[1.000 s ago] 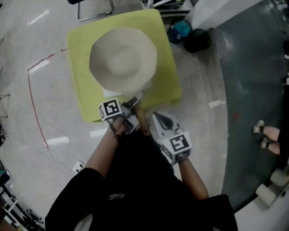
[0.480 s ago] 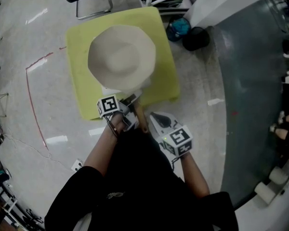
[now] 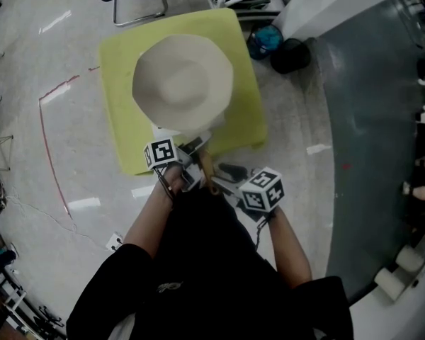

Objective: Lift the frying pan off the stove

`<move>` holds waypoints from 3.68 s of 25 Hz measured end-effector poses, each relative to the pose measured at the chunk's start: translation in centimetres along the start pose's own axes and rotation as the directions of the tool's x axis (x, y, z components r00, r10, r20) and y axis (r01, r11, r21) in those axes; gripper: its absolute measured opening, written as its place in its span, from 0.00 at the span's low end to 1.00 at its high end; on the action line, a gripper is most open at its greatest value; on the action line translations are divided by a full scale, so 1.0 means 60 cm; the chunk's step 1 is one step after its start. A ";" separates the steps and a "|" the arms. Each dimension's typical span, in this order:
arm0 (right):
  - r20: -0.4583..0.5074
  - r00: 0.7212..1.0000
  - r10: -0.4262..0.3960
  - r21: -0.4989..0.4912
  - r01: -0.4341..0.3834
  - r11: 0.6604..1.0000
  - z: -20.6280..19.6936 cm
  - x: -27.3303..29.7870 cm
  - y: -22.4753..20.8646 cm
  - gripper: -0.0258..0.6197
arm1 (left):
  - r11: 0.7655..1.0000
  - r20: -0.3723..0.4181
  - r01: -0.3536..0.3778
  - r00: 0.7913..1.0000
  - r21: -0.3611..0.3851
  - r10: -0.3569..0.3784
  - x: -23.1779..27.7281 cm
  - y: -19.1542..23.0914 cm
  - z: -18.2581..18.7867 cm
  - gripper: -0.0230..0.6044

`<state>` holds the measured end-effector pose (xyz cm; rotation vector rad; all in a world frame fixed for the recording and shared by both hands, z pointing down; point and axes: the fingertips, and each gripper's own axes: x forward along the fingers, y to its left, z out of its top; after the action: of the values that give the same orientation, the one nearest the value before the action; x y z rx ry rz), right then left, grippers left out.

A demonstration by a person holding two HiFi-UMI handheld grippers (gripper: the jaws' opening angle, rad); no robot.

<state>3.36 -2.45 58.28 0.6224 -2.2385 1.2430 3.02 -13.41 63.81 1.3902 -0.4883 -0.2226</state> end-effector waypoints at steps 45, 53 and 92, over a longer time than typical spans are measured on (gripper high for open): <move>0.098 0.963 0.250 0.226 -0.266 0.937 0.009 0.072 0.012 0.30 | 0.995 -0.072 0.098 0.993 -0.008 -0.098 0.009 -0.023 -0.010 0.36; 0.133 0.950 0.282 0.230 -0.306 0.924 0.024 0.065 0.022 0.30 | 0.990 -0.034 0.136 0.990 -0.032 -0.138 0.003 -0.038 -0.002 0.36; 0.269 0.905 0.329 0.048 -0.353 0.934 0.172 -0.091 0.150 0.32 | 0.956 -0.095 0.182 0.982 0.231 -0.164 -0.021 -0.297 0.003 0.39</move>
<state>0.01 -6.25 44.45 0.4583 -2.6000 1.5221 4.20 -16.26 46.21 1.6735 -0.3381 -0.2597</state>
